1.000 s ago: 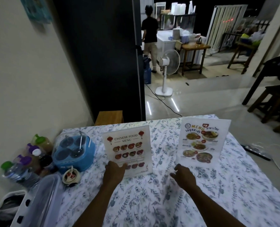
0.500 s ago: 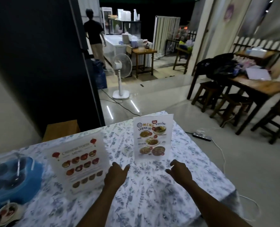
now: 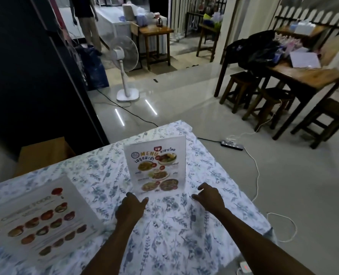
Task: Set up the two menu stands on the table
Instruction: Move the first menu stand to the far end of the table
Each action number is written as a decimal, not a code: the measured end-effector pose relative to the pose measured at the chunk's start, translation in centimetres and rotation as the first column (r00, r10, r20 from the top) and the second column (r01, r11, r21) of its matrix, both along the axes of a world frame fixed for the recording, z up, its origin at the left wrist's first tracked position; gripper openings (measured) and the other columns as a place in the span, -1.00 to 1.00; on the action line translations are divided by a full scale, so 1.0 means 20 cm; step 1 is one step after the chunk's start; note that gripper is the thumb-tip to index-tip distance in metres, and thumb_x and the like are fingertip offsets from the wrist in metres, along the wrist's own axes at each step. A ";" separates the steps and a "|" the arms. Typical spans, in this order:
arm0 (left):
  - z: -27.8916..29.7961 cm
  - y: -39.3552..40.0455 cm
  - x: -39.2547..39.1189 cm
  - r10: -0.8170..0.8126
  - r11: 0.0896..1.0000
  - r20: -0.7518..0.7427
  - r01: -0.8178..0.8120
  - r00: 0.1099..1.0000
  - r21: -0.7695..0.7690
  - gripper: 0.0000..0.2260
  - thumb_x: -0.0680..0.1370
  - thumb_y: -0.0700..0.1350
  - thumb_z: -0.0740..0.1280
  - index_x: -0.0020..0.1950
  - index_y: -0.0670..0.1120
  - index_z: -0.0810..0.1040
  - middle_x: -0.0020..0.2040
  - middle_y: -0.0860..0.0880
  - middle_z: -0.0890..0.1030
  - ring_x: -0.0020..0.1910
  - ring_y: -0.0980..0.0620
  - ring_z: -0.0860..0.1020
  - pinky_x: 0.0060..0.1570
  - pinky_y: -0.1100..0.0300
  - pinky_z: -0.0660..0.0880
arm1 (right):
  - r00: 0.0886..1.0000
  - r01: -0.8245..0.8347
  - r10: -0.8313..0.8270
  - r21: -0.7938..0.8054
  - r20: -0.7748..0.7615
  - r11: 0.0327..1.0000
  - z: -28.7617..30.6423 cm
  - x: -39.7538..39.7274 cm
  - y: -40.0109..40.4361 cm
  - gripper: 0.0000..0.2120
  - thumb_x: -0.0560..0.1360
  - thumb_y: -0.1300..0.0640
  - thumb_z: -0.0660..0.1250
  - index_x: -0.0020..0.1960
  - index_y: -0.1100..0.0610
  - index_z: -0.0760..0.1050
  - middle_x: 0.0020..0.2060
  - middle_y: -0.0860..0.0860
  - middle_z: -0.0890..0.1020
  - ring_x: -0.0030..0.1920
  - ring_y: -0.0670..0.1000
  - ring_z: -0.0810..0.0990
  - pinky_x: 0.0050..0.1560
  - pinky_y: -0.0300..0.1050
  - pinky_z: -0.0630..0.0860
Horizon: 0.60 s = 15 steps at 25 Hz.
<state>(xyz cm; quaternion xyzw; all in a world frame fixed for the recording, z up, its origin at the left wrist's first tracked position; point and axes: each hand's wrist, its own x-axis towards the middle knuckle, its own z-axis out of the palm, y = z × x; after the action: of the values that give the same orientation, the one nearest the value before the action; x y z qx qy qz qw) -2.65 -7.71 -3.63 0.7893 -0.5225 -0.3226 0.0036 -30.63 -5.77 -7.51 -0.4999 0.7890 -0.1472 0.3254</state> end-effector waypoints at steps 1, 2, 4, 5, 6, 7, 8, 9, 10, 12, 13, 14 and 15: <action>0.00 -0.03 0.00 0.025 1.000 0.011 -0.025 1.000 0.006 -0.29 0.46 0.30 0.33 0.42 -0.13 0.31 0.34 -0.15 0.51 0.28 -0.19 0.52 0.13 -0.03 0.47 | 1.000 -0.023 0.023 0.007 0.011 1.000 -0.02 -0.01 -0.05 -0.55 0.38 -0.08 0.51 0.17 0.09 0.49 -0.05 0.04 0.70 0.07 0.05 0.62 -0.11 -0.12 0.46; 0.00 -0.04 0.00 0.038 0.999 0.005 -0.038 0.999 0.000 -0.31 0.44 0.29 0.38 0.39 -0.11 0.34 0.32 -0.14 0.53 0.26 -0.17 0.54 0.10 0.00 0.48 | 0.998 -0.055 0.055 0.013 0.023 0.998 -0.04 -0.01 -0.09 -0.52 0.36 -0.08 0.52 0.18 0.08 0.47 -0.03 0.04 0.69 0.06 0.06 0.62 -0.10 -0.12 0.46; -0.01 -0.09 -0.03 0.062 0.997 -0.107 -0.068 0.992 -0.048 -0.37 0.42 0.16 0.48 0.38 -0.10 0.41 0.30 -0.14 0.56 0.25 -0.16 0.55 0.07 0.05 0.47 | 0.989 -0.137 0.136 0.020 0.052 0.990 -0.09 0.00 -0.19 -0.47 0.32 -0.09 0.55 0.20 0.03 0.46 0.01 0.01 0.64 0.05 0.04 0.61 -0.08 -0.14 0.45; -0.02 -0.10 -0.03 0.080 0.993 -0.194 -0.096 0.978 -0.072 -0.42 0.43 0.05 0.52 0.38 -0.12 0.46 0.29 -0.16 0.58 0.24 -0.16 0.56 0.06 0.09 0.47 | 0.982 -0.176 0.175 0.012 0.064 0.984 -0.11 0.01 -0.23 -0.48 0.32 -0.08 0.55 0.20 0.01 0.47 0.02 -0.01 0.63 0.05 0.02 0.61 -0.07 -0.15 0.45; -0.03 -0.12 -0.03 0.097 0.987 -0.253 -0.125 0.963 -0.096 -0.47 0.43 -0.04 0.54 0.35 -0.14 0.51 0.26 -0.17 0.60 0.22 -0.17 0.58 0.05 0.12 0.47 | 0.975 -0.210 0.210 0.000 0.068 0.978 -0.12 0.01 -0.26 -0.53 0.33 -0.07 0.53 0.18 0.00 0.50 0.03 -0.02 0.64 0.05 0.01 0.61 -0.07 -0.16 0.45; -0.03 -0.13 -0.03 0.116 0.982 -0.270 -0.151 0.956 -0.114 -0.51 0.42 -0.05 0.54 0.31 -0.14 0.56 0.21 -0.17 0.64 0.18 -0.16 0.60 0.04 0.11 0.50 | 0.967 -0.244 0.245 -0.019 0.067 0.970 -0.13 0.02 -0.28 -0.60 0.36 -0.05 0.50 0.15 0.01 0.54 0.03 -0.03 0.65 0.04 0.01 0.62 -0.08 -0.16 0.45; -0.04 -0.14 -0.02 0.121 0.979 -0.264 -0.159 0.957 -0.129 -0.53 0.41 0.00 0.55 0.26 -0.12 0.60 0.16 -0.14 0.67 0.13 -0.14 0.63 0.03 0.07 0.54 | 0.959 -0.275 0.276 -0.030 0.070 0.961 -0.14 0.02 -0.30 -0.68 0.40 -0.03 0.45 0.12 0.02 0.58 0.04 -0.03 0.67 0.03 0.01 0.63 -0.08 -0.14 0.47; -0.05 -0.13 -0.01 0.122 0.979 -0.253 -0.159 0.960 -0.131 -0.53 0.39 0.06 0.55 0.23 -0.09 0.63 0.11 -0.11 0.70 0.08 -0.12 0.65 0.01 0.05 0.57 | 0.951 -0.298 0.300 -0.035 0.076 0.954 -0.15 0.03 -0.30 -0.74 0.44 -0.03 0.39 0.09 0.03 0.62 0.03 -0.02 0.69 0.02 0.02 0.64 -0.06 -0.12 0.50; -0.05 -0.13 0.00 0.120 0.979 -0.243 -0.155 0.963 -0.132 -0.52 0.37 0.12 0.55 0.22 -0.06 0.65 0.09 -0.08 0.71 0.06 -0.11 0.66 -0.02 0.05 0.58 | 0.945 -0.316 0.318 -0.033 0.082 0.948 -0.16 0.03 -0.30 -0.75 0.46 -0.04 0.35 0.07 0.03 0.64 0.03 -0.02 0.70 0.01 0.01 0.65 -0.03 -0.10 0.53; -0.06 -0.12 0.00 0.113 0.980 -0.236 -0.147 0.965 -0.133 -0.52 0.37 0.17 0.53 0.20 -0.02 0.65 0.07 -0.06 0.72 0.04 -0.10 0.67 -0.07 0.08 0.58 | 0.935 -0.345 0.346 -0.028 0.081 0.938 -0.16 0.03 -0.30 -0.73 0.49 -0.04 0.30 0.09 0.02 0.65 0.04 -0.02 0.72 0.01 0.00 0.66 0.02 -0.07 0.57; -0.05 -0.12 0.00 0.111 0.979 -0.238 -0.148 0.965 -0.143 -0.52 0.37 0.19 0.52 0.20 0.00 0.65 0.07 -0.05 0.72 0.04 -0.09 0.67 -0.08 0.09 0.57 | 0.930 -0.359 0.360 -0.034 0.071 0.933 -0.16 0.03 -0.30 -0.73 0.51 -0.04 0.28 0.10 0.03 0.65 0.04 -0.02 0.72 0.02 0.01 0.67 0.02 -0.06 0.57; -0.06 -0.12 0.00 0.106 0.977 -0.242 -0.146 0.964 -0.154 -0.52 0.37 0.19 0.52 0.20 0.00 0.65 0.07 -0.05 0.72 0.04 -0.08 0.67 -0.08 0.09 0.58 | 0.928 -0.368 0.369 -0.038 0.052 0.929 -0.15 0.03 -0.29 -0.73 0.52 -0.02 0.27 0.10 0.03 0.64 0.04 -0.01 0.72 0.02 0.01 0.66 0.00 -0.08 0.55; -0.05 -0.11 0.01 0.092 0.977 -0.247 -0.135 0.965 -0.164 -0.52 0.37 0.19 0.52 0.20 -0.01 0.65 0.08 -0.05 0.72 0.04 -0.08 0.67 -0.09 0.09 0.58 | 0.926 -0.374 0.376 -0.048 0.025 0.926 -0.13 0.04 -0.28 -0.75 0.53 -0.02 0.26 0.10 0.03 0.64 0.04 -0.01 0.72 0.01 0.01 0.66 -0.03 -0.10 0.54</action>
<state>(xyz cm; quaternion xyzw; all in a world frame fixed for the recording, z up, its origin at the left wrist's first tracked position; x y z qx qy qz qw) -2.49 -9.95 -4.62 0.7701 -0.4990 -0.3658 0.1555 -29.90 -11.47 -10.04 -0.6458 0.6699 -0.1076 0.3502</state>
